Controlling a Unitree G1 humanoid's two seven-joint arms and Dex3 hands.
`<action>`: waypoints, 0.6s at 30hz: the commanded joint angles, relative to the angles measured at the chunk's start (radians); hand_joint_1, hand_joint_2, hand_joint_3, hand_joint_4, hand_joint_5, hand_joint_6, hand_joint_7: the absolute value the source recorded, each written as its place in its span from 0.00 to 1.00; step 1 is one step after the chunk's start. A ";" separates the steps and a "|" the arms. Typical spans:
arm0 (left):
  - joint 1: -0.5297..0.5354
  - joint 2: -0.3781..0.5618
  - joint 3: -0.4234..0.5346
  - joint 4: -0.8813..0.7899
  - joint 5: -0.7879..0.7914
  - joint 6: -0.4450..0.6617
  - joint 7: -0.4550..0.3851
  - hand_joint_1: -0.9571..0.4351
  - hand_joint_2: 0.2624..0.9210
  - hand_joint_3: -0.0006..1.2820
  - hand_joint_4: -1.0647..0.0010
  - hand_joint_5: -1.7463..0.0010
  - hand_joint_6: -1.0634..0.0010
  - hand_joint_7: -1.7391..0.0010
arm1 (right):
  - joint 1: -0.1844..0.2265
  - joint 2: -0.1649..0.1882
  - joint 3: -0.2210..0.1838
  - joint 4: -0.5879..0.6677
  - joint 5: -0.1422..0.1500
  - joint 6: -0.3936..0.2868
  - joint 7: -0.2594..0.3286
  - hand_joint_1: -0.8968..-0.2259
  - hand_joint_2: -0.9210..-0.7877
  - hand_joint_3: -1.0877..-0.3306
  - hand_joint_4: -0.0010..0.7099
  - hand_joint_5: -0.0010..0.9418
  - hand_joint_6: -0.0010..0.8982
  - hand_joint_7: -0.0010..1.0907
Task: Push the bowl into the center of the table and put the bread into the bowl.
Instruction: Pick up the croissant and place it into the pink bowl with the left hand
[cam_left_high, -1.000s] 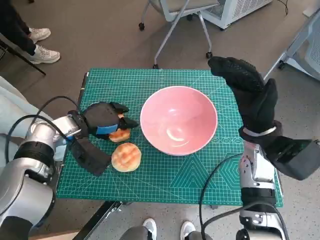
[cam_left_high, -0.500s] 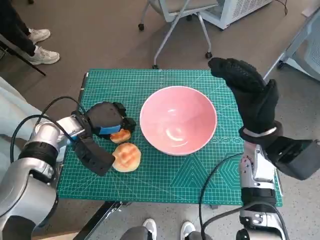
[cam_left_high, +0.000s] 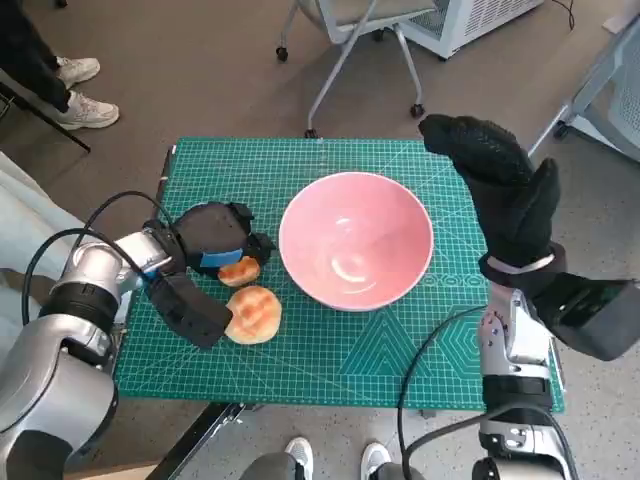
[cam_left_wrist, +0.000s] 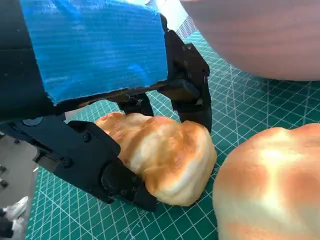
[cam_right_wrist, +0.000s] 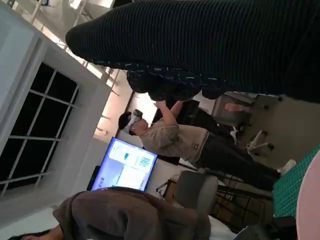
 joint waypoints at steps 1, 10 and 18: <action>-0.006 0.019 0.018 0.019 -0.025 0.001 -0.052 0.69 1.00 0.06 0.37 0.38 0.40 0.29 | 0.017 0.001 -0.002 0.013 0.005 0.008 0.009 0.32 0.00 0.48 0.26 0.00 0.00 0.56; -0.052 0.076 0.146 -0.027 -0.165 -0.040 -0.188 0.69 1.00 0.07 0.37 0.37 0.43 0.27 | 0.017 0.001 -0.003 0.015 0.004 0.009 0.010 0.31 0.00 0.48 0.26 0.00 0.00 0.56; -0.070 0.128 0.276 -0.163 -0.284 -0.093 -0.238 0.69 1.00 0.06 0.36 0.38 0.41 0.27 | 0.014 -0.001 -0.004 0.012 0.008 0.015 0.012 0.31 0.00 0.48 0.26 0.00 0.00 0.56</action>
